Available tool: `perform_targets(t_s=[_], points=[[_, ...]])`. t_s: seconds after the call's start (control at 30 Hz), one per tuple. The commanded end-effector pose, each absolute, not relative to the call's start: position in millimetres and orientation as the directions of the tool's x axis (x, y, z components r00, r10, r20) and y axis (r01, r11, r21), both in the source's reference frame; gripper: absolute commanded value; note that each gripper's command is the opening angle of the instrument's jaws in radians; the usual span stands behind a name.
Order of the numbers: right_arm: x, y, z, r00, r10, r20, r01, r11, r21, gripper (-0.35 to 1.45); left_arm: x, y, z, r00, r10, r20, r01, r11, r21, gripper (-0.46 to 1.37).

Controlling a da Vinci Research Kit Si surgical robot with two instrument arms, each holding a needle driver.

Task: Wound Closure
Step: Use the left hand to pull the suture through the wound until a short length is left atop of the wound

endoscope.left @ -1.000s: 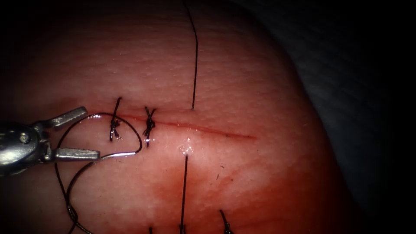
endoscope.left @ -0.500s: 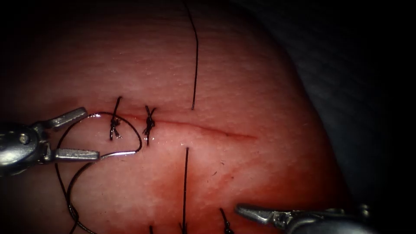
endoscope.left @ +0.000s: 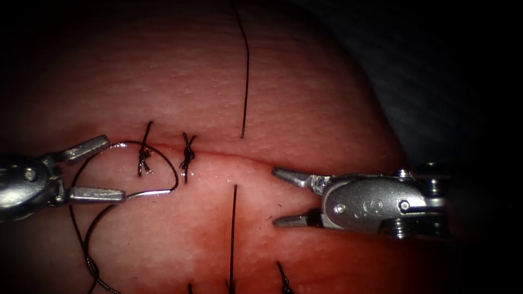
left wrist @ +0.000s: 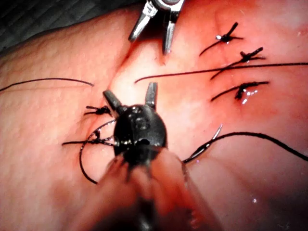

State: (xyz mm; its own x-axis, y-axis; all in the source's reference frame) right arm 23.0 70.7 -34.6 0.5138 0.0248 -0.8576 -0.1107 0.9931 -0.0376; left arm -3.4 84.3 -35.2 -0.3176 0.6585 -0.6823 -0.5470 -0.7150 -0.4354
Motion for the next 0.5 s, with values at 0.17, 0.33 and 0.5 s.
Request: perform_targets(t_s=[0.17, 0.33, 0.5], points=[[24.5, 69.8, -33.1, 0.479, 0.008, -0.878, -0.085, 0.996, -0.038, 1.40, -3.4, 84.3, -35.2, -0.318, 0.658, -0.683, -0.546, -0.715, -0.436, 0.56], [25.9, 69.3, -32.6, 0.471, 0.002, -0.882, -0.076, 0.996, -0.038, 1.40, -3.4, 84.3, -35.3, -0.318, 0.658, -0.683, -0.546, -0.715, -0.436, 0.56], [27.3, 69.4, -32.4, 0.468, 0.007, -0.883, -0.081, 0.996, -0.035, 1.38, -3.4, 84.3, -35.3, -0.318, 0.658, -0.683, -0.546, -0.715, -0.436, 0.55]])
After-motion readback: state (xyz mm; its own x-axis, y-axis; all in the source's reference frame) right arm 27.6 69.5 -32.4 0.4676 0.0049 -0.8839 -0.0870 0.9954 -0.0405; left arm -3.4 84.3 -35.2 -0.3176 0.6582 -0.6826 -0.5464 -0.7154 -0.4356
